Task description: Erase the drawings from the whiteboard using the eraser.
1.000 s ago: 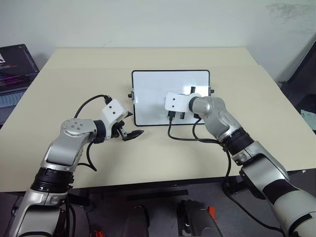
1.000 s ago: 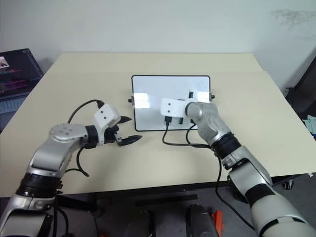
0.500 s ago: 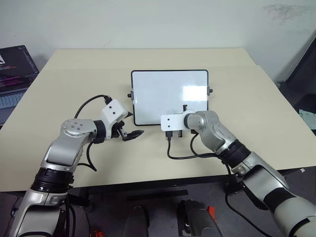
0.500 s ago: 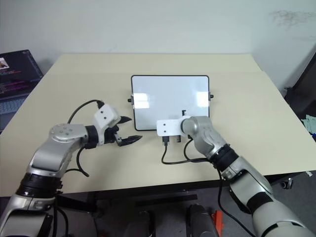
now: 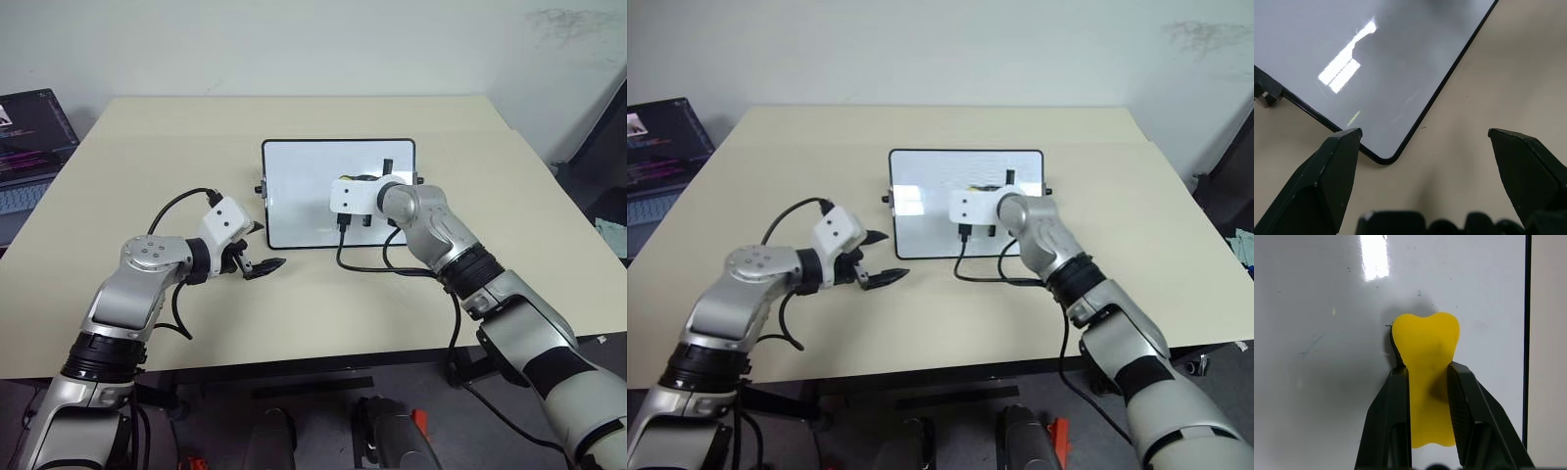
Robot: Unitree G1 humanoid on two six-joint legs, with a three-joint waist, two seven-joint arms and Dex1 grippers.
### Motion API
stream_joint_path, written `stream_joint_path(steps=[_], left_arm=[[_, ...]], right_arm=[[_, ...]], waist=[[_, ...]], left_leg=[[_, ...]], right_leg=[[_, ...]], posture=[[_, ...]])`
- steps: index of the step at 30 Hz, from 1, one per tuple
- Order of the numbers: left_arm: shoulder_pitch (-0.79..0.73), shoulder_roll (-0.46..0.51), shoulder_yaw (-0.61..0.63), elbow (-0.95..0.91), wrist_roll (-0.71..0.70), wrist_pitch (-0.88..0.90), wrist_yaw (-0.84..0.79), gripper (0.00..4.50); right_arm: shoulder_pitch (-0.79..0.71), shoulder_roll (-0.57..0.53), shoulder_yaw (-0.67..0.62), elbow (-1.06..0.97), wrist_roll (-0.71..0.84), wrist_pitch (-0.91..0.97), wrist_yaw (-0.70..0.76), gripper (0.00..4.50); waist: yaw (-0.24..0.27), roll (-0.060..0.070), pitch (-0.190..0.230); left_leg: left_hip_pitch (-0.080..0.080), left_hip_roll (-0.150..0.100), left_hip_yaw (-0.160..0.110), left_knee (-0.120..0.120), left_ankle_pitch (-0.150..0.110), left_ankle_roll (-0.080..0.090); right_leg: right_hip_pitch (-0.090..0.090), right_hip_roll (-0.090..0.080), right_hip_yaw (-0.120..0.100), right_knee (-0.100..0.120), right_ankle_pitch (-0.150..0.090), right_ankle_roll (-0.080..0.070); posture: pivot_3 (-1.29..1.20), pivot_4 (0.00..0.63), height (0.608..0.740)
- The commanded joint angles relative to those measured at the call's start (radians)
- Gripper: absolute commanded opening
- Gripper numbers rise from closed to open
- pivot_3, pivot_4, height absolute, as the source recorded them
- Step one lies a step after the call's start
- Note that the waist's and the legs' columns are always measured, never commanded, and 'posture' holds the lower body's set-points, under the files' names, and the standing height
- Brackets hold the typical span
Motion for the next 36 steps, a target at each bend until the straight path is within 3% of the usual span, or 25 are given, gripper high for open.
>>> stream_joint_path(steps=[1,10,19,30,36], left_arm=[[-0.018,-0.001,0.014,-0.028,-0.003,-0.016,-0.004,4.5],[-0.016,0.0,0.015,-0.03,-0.002,-0.014,-0.002,4.5],[-0.015,0.001,0.014,-0.032,0.0,-0.012,0.0,4.5],[-0.007,0.001,0.018,-0.041,-0.003,-0.009,0.004,4.5],[-0.001,0.003,0.023,-0.05,-0.007,-0.003,0.005,4.5]], right_arm=[[0.048,0.005,0.01,-0.067,0.016,0.006,0.081,0.69],[0.156,0.002,0.033,-0.152,0.036,0.014,0.229,0.69],[0.098,0.006,-0.008,-0.065,0.032,0.017,0.176,0.68],[-0.123,0.038,-0.084,0.22,0.056,-0.04,-0.046,0.68],[-0.088,0.011,-0.096,0.124,0.107,-0.031,0.07,0.68]], waist=[[0.0,0.0,0.0],[0.0,0.0,0.0],[0.0,0.0,0.0],[-0.005,0.0,0.0],[-0.004,0.0,0.0]], left_leg=[[0.0,0.0,0.0,0.0,0.0,0.0],[0.0,0.0,0.0,0.0,0.0,0.0],[0.001,0.0,0.0,0.0,0.0,0.0],[0.001,0.0,-0.001,0.0,-0.002,-0.003],[0.001,0.0,-0.001,0.0,0.0,0.0]], right_leg=[[0.0,0.0,0.0,0.0,0.0,0.0],[0.0,0.0,0.0,0.0,0.0,0.0],[0.001,0.0,0.0,0.0,0.0,0.0],[0.001,-0.001,0.0,-0.002,0.001,-0.002],[0.0,-0.001,-0.001,0.0,0.001,-0.002]], posture=[[0.0,0.15,0.74],[0.0,0.15,0.74],[0.0,0.15,0.74],[0.0,0.15,0.74],[0.0,0.15,0.74]])
